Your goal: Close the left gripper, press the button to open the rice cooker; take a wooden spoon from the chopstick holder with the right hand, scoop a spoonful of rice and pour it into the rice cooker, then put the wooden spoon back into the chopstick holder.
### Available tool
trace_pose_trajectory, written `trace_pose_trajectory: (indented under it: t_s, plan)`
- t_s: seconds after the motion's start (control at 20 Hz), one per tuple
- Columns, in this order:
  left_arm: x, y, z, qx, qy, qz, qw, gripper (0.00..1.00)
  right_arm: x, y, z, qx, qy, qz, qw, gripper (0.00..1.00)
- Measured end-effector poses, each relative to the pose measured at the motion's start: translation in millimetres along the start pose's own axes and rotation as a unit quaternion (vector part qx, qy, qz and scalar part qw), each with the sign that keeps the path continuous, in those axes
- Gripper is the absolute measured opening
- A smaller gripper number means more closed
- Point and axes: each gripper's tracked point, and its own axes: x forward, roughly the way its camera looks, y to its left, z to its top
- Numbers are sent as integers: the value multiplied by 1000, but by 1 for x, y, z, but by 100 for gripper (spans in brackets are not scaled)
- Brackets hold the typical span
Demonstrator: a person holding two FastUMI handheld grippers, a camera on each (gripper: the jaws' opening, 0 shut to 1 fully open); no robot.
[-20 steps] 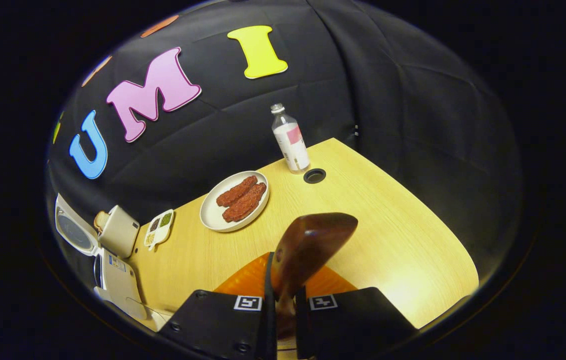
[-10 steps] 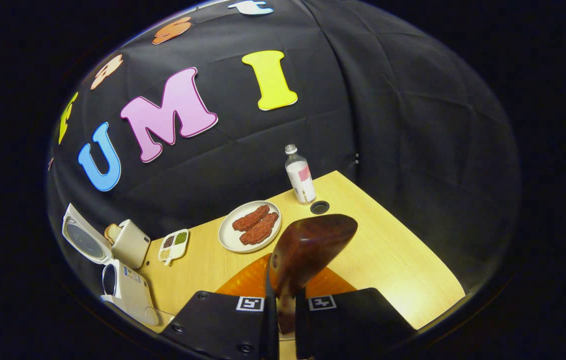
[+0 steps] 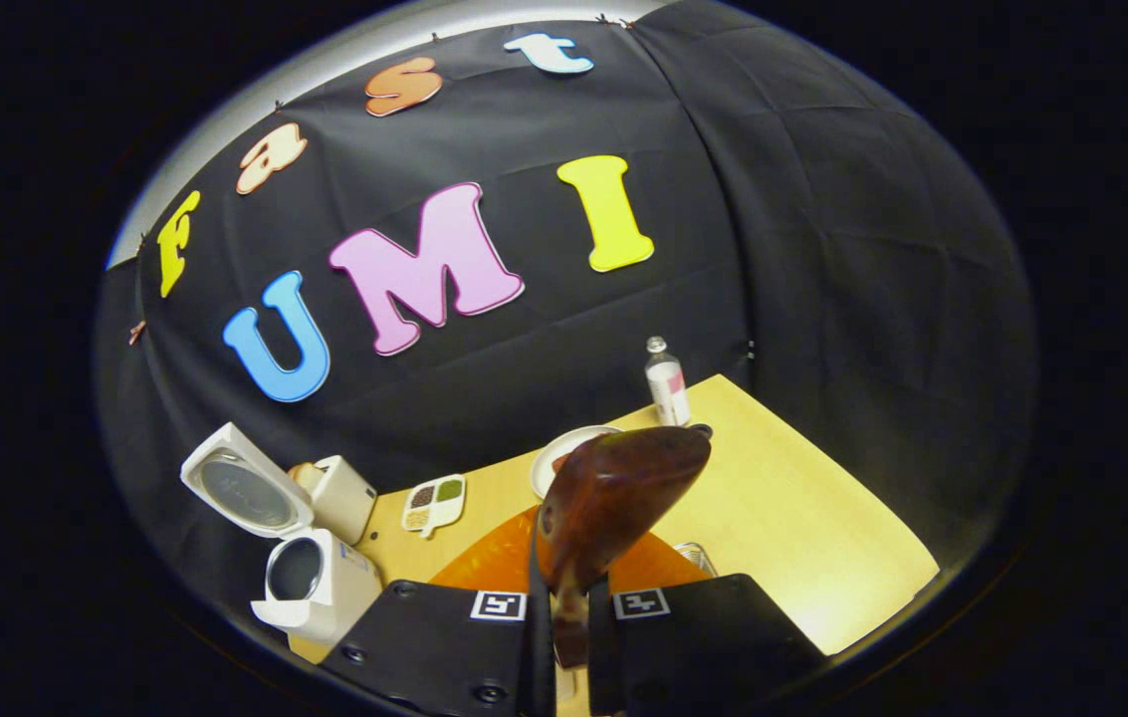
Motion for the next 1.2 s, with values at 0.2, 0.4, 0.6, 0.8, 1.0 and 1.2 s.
trace_pose_trajectory:
  t_s: [0.2, 0.4, 0.6, 0.8, 1.0, 1.2]
  plan:
    - [-9, 19, -3, 12, 0, -23, 1000, 95, -10, 57, -34, -37, 2, 38, 999, 17]
    - [-11, 32, -4, 37, -4, -35, 999, 95, -3, 94, -93, -53, 34, 69, 996, 17]
    - [-13, 29, -2, 48, -3, -57, 997, 95, 8, 96, -145, -89, 51, 65, 993, 17]
    - [-10, 26, -9, 58, 7, -70, 996, 95, 14, 80, -178, -104, 62, 42, 992, 17]
    - [-4, 23, -20, 52, 22, -84, 995, 95, 19, 54, -197, -150, 72, 8, 986, 17]
    - [0, 26, -27, 33, 31, -87, 995, 95, 14, 55, -217, -162, 95, -1, 982, 17]
